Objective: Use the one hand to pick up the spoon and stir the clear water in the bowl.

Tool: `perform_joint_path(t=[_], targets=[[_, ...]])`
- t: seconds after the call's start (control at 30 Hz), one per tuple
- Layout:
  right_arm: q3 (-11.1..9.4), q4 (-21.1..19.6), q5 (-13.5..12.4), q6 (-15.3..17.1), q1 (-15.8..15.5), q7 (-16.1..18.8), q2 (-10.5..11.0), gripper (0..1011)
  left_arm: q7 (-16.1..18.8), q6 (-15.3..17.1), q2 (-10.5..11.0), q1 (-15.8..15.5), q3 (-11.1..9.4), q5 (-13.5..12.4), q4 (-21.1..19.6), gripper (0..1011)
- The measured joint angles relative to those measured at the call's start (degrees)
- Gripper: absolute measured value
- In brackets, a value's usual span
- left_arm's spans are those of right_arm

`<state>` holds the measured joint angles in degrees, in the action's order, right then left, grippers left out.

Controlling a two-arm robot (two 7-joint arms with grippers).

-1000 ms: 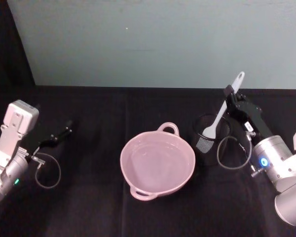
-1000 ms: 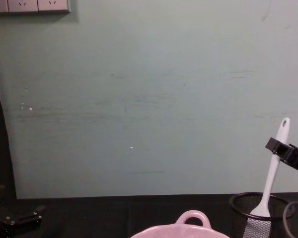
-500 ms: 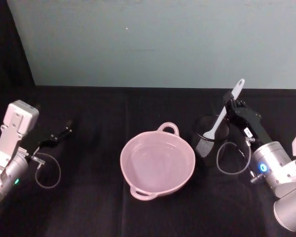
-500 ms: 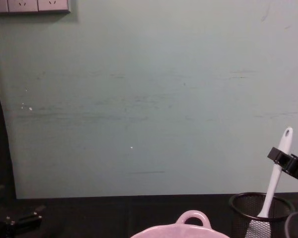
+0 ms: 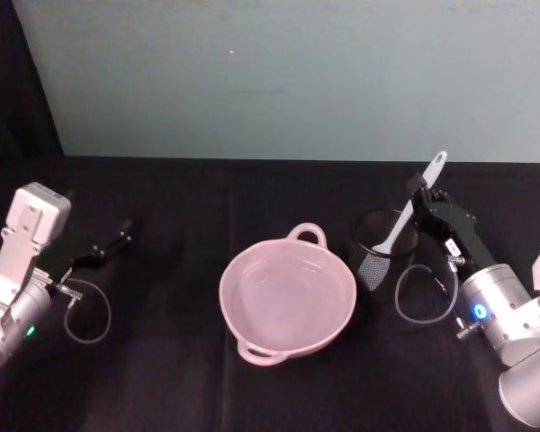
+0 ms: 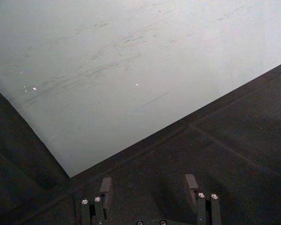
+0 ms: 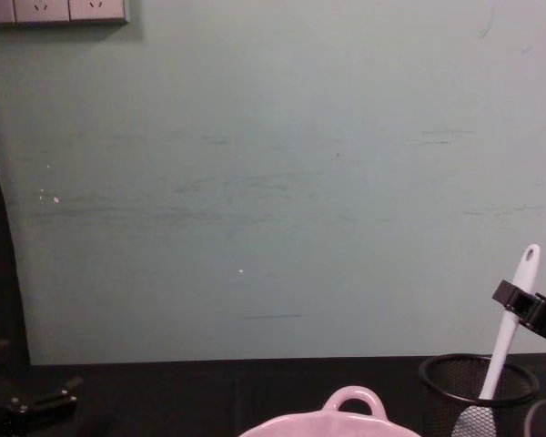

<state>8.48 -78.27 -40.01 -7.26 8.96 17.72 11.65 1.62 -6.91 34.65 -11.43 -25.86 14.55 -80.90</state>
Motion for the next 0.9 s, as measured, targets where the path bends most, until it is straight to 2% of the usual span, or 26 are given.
perform_joint_path(t=[0.23,0.33,0.37,0.43,0.47,0.57,0.67,0.7,0.77,0.8,0.9], targets=[[0.0,0.0,0.0,0.0,0.0,0.0,0.0,111,0.0,0.0,0.0,0.0,0.0,0.0,0.0,1005],[0.0,0.0,0.0,0.1,0.0,0.0,0.0,155,0.0,0.0,0.0,0.0,0.0,0.0,0.0,1005],[0.0,0.0,0.0,0.1,0.0,0.1,0.0,209,0.0,0.0,0.0,0.0,0.0,0.0,0.0,1005],[0.0,0.0,0.0,0.1,0.1,0.1,0.0,248,0.0,0.0,0.0,0.0,0.0,0.0,0.0,1005],[0.0,0.0,0.0,0.1,0.1,0.1,0.0,306,0.0,0.0,0.0,0.0,0.0,0.0,0.0,1005],[0.0,0.0,0.1,0.1,0.1,0.1,0.0,364,0.0,0.0,0.0,0.0,0.0,0.0,0.0,1005],[0.0,0.0,0.1,0.1,0.1,0.1,0.0,507,0.0,0.0,0.0,0.0,0.0,0.0,0.0,1005],[0.0,0.0,0.1,0.1,0.1,0.1,0.0,507,0.0,0.0,0.0,0.0,0.0,0.0,0.0,1005],[0.0,0.0,0.1,0.2,0.1,0.1,0.0,565,0.0,0.0,0.0,0.0,0.0,0.0,0.0,1005],[0.0,0.0,0.1,0.2,0.1,0.1,0.0,625,0.0,0.0,0.0,0.0,0.0,0.0,0.0,1005],[0.0,-0.1,0.1,0.2,0.1,0.1,0.0,695,0.0,0.0,0.0,0.0,0.0,0.0,0.0,1005]])
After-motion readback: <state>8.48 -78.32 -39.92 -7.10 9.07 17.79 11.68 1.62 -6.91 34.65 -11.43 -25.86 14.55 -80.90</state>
